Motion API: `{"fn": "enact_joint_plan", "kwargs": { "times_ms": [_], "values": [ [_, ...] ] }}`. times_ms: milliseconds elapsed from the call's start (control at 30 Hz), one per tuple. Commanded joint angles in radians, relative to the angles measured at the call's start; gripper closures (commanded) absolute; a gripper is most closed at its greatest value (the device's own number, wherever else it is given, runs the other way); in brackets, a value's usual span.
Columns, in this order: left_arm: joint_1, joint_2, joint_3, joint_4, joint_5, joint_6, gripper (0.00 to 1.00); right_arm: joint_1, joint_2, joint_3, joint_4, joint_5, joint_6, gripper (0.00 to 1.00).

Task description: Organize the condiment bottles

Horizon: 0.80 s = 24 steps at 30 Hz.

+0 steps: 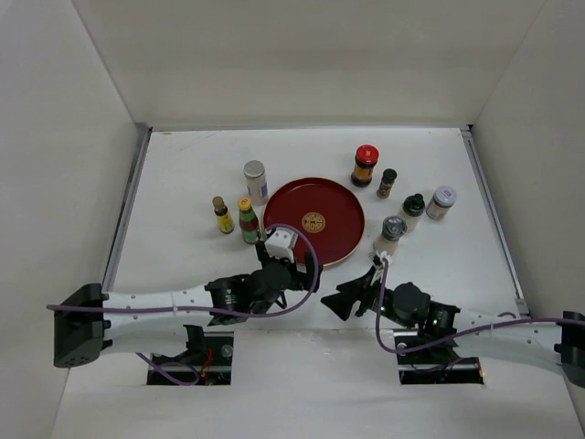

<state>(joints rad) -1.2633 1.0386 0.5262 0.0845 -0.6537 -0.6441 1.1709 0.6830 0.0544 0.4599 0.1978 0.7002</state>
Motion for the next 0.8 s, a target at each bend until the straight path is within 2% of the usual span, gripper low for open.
{"fn": "enact_joint_plan", "kwargs": {
  "times_ms": [0, 200, 267, 300, 400, 433, 467, 500, 567, 600, 667, 700, 767],
  "values": [
    [0.006, -0.037, 0.006, 0.049, -0.023, -0.012, 0.00, 0.003, 0.010, -0.001, 0.066, 0.012, 0.009, 0.12],
    [0.052, -0.065, 0.052, 0.069, -0.041, 0.024, 0.00, 0.006, 0.012, -0.001, 0.066, 0.014, 0.007, 0.16],
    [0.054, -0.063, 0.078, 0.072, -0.060, 0.059, 0.00, 0.006, 0.021, 0.004, 0.066, 0.012, 0.005, 0.23],
    [0.051, -0.068, 0.089, 0.080, -0.082, 0.082, 0.00, 0.008, 0.029, 0.007, 0.066, 0.011, 0.004, 0.30],
    [0.035, -0.098, 0.121, 0.086, -0.199, 0.150, 0.00, 0.008, 0.046, 0.019, 0.054, 0.018, 0.001, 0.69],
    [0.041, -0.116, 0.127, 0.093, -0.222, 0.164, 0.00, 0.008, 0.050, 0.021, 0.051, 0.020, 0.001, 0.78],
    [0.051, -0.132, 0.130, 0.101, -0.227, 0.178, 0.00, 0.008, 0.052, 0.024, 0.049, 0.020, -0.001, 0.82],
    [0.066, -0.153, 0.132, 0.115, -0.227, 0.198, 0.06, 0.008, 0.056, 0.027, 0.045, 0.020, -0.001, 0.85],
    [0.104, -0.193, 0.133, 0.130, -0.234, 0.224, 0.62, 0.008, 0.067, 0.032, 0.042, 0.020, -0.002, 0.84],
    [0.123, -0.210, 0.135, 0.126, -0.242, 0.224, 0.72, 0.008, 0.069, 0.032, 0.045, 0.020, -0.002, 0.82],
    [0.162, -0.219, 0.158, 0.081, -0.256, 0.222, 0.73, 0.009, 0.069, 0.029, 0.051, 0.020, -0.002, 0.69],
    [0.181, -0.210, 0.176, 0.049, -0.267, 0.219, 0.69, 0.009, 0.064, 0.025, 0.054, 0.022, -0.001, 0.61],
    [0.212, -0.177, 0.224, -0.014, -0.291, 0.218, 0.54, 0.009, 0.053, 0.019, 0.059, 0.025, 0.002, 0.43]
  ]
}}
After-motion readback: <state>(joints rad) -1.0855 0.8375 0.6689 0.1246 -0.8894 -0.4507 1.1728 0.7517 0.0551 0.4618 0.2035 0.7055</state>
